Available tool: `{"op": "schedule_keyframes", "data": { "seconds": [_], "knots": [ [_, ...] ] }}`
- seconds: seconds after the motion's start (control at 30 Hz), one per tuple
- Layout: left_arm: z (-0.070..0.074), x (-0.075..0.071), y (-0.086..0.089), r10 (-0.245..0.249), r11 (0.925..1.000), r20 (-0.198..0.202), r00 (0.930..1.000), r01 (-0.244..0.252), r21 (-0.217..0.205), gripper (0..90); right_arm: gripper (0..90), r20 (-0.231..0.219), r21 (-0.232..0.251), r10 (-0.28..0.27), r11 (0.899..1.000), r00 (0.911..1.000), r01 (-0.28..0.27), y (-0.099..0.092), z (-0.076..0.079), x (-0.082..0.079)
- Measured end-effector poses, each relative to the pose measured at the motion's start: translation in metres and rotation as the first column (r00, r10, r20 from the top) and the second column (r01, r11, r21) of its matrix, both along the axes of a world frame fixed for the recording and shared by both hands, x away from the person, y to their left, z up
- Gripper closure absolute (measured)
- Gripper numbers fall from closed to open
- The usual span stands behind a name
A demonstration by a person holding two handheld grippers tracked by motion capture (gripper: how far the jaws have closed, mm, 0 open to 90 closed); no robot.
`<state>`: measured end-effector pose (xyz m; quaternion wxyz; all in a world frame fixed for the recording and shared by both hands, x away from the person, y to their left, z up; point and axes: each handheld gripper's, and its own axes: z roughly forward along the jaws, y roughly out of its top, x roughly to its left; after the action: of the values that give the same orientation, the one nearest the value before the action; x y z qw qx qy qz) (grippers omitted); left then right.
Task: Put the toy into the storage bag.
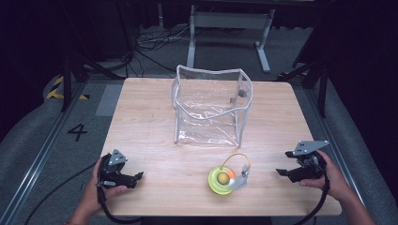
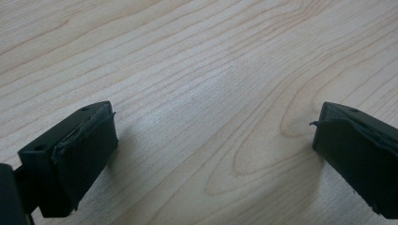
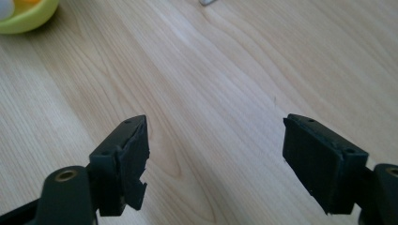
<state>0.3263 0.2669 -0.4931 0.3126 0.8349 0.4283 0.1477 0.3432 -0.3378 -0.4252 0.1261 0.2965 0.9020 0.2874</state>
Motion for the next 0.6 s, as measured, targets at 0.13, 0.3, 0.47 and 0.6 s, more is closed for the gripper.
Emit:
{"op": "schedule_keyframes", "data": {
  "seconds": [0.13, 0.3, 0.47, 0.6],
  "knots": [
    [0.0, 0.0, 0.0, 0.0, 1.0, 0.0, 1.0, 0.0, -0.001, 0.5, 25.0, -0.001, -0.022, 0.039, 0.999, 0.9992, -0.039, 0.016, 0.009, 0.003],
    [0.0, 0.0, 0.0, 0.001, 1.0, 0.007, 1.0, -0.001, 0.001, 0.6, 25.7, -0.004, -0.036, 0.097, 0.995, 0.9953, -0.097, 0.033, 0.019, 0.002],
    [0.0, 0.0, 0.0, 0.001, 1.0, 0.007, 1.0, -0.001, 0.001, 0.5, 26.0, 0.025, -0.059, 0.133, 0.989, 0.9907, -0.132, 0.049, 0.033, 0.001],
    [0.0, 0.0, 0.0, 0.001, 1.0, 0.007, 1.0, -0.001, 0.0, 0.5, 26.8, 0.041, -0.073, 0.162, 0.985, 0.986, -0.159, 0.058, 0.04, 0.003]
  ]
}}
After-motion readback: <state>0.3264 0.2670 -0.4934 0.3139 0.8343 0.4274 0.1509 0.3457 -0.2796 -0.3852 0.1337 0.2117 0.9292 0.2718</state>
